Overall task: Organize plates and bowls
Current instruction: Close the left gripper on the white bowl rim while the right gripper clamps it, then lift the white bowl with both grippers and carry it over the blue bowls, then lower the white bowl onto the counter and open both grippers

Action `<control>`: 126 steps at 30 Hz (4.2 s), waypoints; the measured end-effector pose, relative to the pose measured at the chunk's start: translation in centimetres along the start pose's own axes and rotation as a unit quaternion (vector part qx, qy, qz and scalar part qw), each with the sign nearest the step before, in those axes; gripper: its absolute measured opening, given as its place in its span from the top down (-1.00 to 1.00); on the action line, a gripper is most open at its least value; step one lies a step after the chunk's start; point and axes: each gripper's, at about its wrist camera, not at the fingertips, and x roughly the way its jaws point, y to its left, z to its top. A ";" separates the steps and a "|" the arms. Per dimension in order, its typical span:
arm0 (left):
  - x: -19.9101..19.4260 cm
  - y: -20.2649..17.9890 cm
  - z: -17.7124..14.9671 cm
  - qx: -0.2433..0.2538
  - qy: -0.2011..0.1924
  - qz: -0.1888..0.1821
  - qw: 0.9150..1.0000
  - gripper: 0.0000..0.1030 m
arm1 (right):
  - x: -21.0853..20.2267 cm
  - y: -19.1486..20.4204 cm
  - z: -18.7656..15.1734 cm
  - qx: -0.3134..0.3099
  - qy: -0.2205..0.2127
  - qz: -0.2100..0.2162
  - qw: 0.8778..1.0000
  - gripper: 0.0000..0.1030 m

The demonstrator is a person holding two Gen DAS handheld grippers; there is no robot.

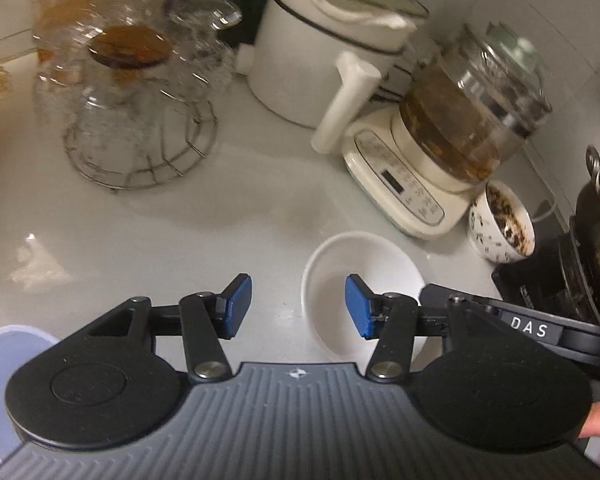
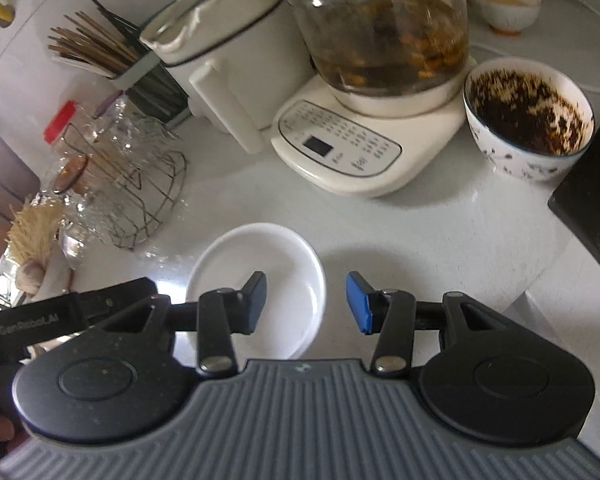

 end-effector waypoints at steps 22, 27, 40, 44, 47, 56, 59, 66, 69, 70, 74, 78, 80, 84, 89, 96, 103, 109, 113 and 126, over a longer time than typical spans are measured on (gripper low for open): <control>6.2 0.2 1.2 -0.010 0.091 -0.025 0.995 0.77 | 4.0 -0.4 0.6 0.012 0.059 0.006 0.998 0.82; 6.0 0.2 2.0 -0.009 0.096 -0.023 0.995 0.77 | 3.9 0.0 1.0 0.011 0.067 0.008 0.998 0.82; 1.9 0.1 2.8 -0.010 0.081 -0.037 0.996 0.77 | 0.5 2.3 1.5 0.001 0.052 0.007 0.999 0.82; 0.4 0.3 2.7 -0.007 0.072 -0.036 0.997 0.77 | -0.3 3.0 1.4 -0.004 0.047 0.012 0.999 0.82; -0.8 0.8 2.5 -0.012 0.067 -0.033 0.997 0.77 | -0.6 3.8 1.2 -0.006 0.045 0.018 0.999 0.82; -3.7 2.9 1.9 -0.026 0.045 -0.032 0.998 0.77 | -1.5 6.4 1.1 -0.027 0.044 0.038 0.998 0.82; -4.7 3.6 1.7 -0.034 0.039 -0.029 0.998 0.77 | -1.7 7.3 1.0 -0.038 0.046 0.044 0.997 0.82; -6.6 5.3 0.7 -0.056 0.026 -0.022 0.998 0.77 | -1.9 9.4 0.7 -0.076 0.050 0.054 0.994 0.82; -7.5 6.2 0.0 -0.070 0.019 -0.016 0.997 0.76 | -1.8 10.2 0.4 -0.090 0.055 0.065 0.992 0.82; -7.9 6.6 -0.3 -0.077 0.016 -0.014 0.997 0.76 | -1.8 10.6 0.3 -0.095 0.057 0.069 0.991 0.82; -9.4 7.7 -1.1 -0.095 0.000 -0.005 0.995 0.76 | -1.8 12.0 0.0 -0.114 0.058 0.086 0.988 0.82; -10.9 8.6 -2.1 -0.109 -0.018 0.012 0.994 0.76 | -1.7 13.4 -0.3 -0.134 0.063 0.102 0.984 0.82; -11.5 9.1 -2.8 -0.120 -0.023 0.020 0.992 0.76 | -1.7 14.1 -0.5 -0.146 0.068 0.109 0.981 0.82; -12.9 10.4 -4.0 -0.150 -0.038 0.031 0.987 0.76 | -1.4 15.6 -1.0 -0.174 0.079 0.125 0.974 0.82; -14.4 11.8 -5.4 -0.183 -0.056 0.050 0.980 0.76 | -1.0 17.6 -1.7 -0.209 0.089 0.141 0.964 0.82; -16.2 13.9 -7.6 -0.222 -0.068 0.065 0.971 0.76 | -0.4 20.1 -2.7 -0.226 0.101 0.158 0.956 0.82; -16.9 15.7 -9.6 -0.246 -0.064 0.089 0.963 0.76 | 1.1 22.4 -4.3 -0.238 0.120 0.164 0.950 0.82; -16.1 16.6 -11.0 -0.269 -0.054 0.094 0.957 0.75 | 2.0 22.9 -5.6 -0.256 0.134 0.161 0.944 0.82; -15.1 16.7 -11.4 -0.278 -0.052 0.096 0.954 0.75 | 2.9 22.7 -6.1 -0.270 0.143 0.153 0.940 0.79; -13.5 17.0 -12.3 -0.291 -0.053 0.103 0.950 0.75 | 4.5 22.2 -6.0 -0.276 0.154 0.166 0.934 0.77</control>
